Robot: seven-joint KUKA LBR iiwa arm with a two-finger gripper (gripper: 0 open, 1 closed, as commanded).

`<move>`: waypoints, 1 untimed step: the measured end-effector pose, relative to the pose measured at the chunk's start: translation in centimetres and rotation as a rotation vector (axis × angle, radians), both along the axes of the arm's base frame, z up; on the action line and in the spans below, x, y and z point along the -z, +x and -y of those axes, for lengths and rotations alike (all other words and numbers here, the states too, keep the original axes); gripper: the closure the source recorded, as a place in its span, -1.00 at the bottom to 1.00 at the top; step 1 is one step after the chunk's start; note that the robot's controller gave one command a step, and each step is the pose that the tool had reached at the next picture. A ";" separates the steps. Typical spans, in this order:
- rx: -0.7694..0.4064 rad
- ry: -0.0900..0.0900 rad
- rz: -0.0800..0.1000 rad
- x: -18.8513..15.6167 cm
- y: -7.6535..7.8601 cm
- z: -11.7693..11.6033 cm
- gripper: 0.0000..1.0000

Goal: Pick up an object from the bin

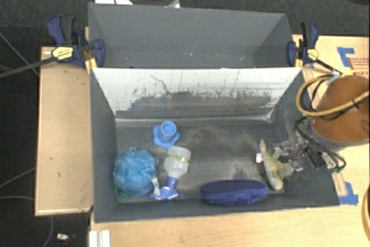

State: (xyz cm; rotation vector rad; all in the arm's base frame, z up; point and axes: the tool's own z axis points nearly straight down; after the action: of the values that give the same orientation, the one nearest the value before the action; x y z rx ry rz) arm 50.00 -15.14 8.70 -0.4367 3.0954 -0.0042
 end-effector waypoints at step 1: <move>-0.001 0.000 0.000 0.0 0.0 0.0 1.00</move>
Offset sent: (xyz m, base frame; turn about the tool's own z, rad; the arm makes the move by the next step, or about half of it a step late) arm 0.0000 0.0000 0.0000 0.0000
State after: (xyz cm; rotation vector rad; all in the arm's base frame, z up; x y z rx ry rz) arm 50.00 -15.14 8.70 -0.4383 3.0951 -0.0043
